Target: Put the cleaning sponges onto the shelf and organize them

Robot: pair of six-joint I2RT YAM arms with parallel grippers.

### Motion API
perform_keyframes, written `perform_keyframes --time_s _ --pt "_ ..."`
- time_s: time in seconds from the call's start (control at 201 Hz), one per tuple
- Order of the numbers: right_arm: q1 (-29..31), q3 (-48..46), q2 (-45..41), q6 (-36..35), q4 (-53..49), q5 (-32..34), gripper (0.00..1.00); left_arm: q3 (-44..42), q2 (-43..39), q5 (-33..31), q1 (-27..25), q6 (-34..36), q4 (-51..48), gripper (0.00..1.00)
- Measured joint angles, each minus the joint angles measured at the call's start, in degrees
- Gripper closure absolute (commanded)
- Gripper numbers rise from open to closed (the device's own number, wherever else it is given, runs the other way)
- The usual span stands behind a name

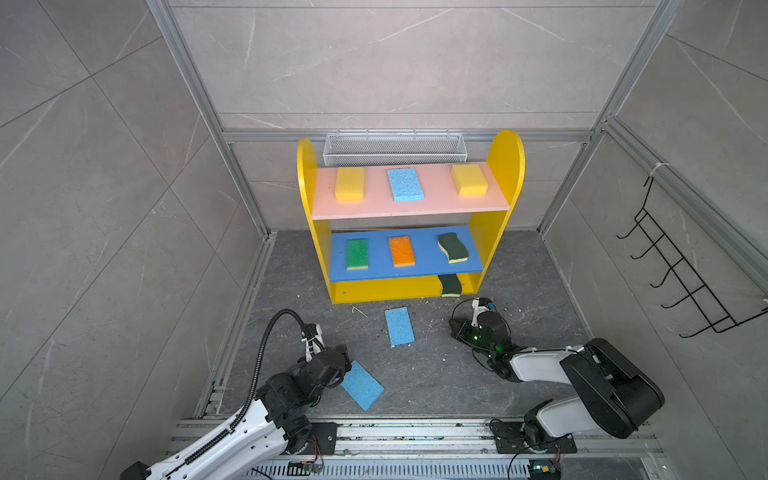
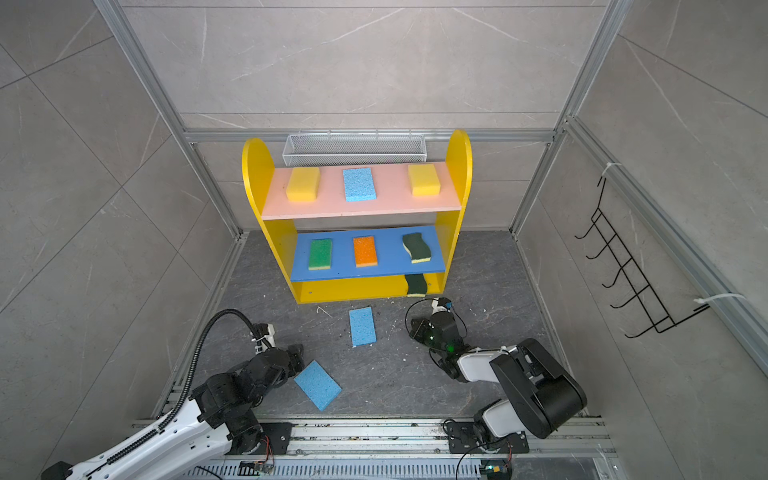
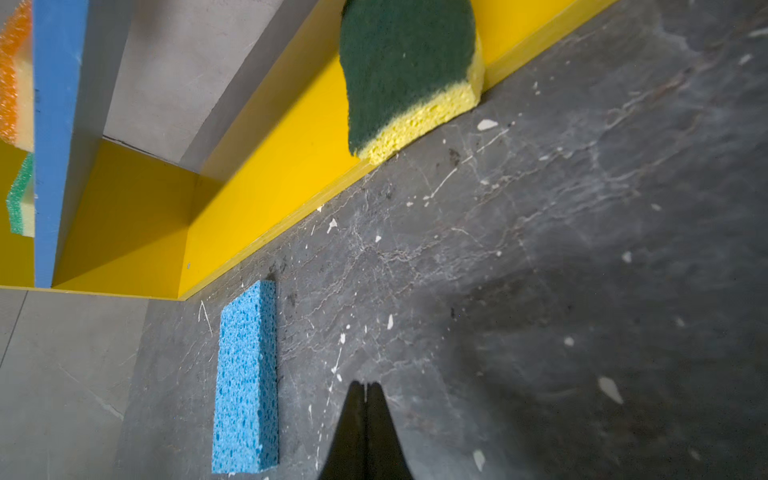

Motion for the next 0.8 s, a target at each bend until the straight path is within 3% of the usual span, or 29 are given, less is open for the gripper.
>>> perform_keyframes --time_s 0.204,0.354,0.518,0.797 --pt "0.0 -0.2 2.1 1.7 7.0 -0.6 1.00 -0.6 0.8 0.0 0.0 -0.2 0.3 0.18" --pt "-0.1 -0.9 8.3 5.6 15.5 -0.4 1.00 -1.1 2.4 0.1 0.0 -0.4 0.9 0.18" --pt "-0.1 -3.9 15.0 10.2 24.9 1.7 1.00 -1.1 2.9 0.1 0.0 -0.4 1.1 0.18" --pt "-0.1 -4.8 17.7 14.4 32.9 5.6 1.00 -1.4 1.0 0.0 0.0 -0.5 0.9 0.18"
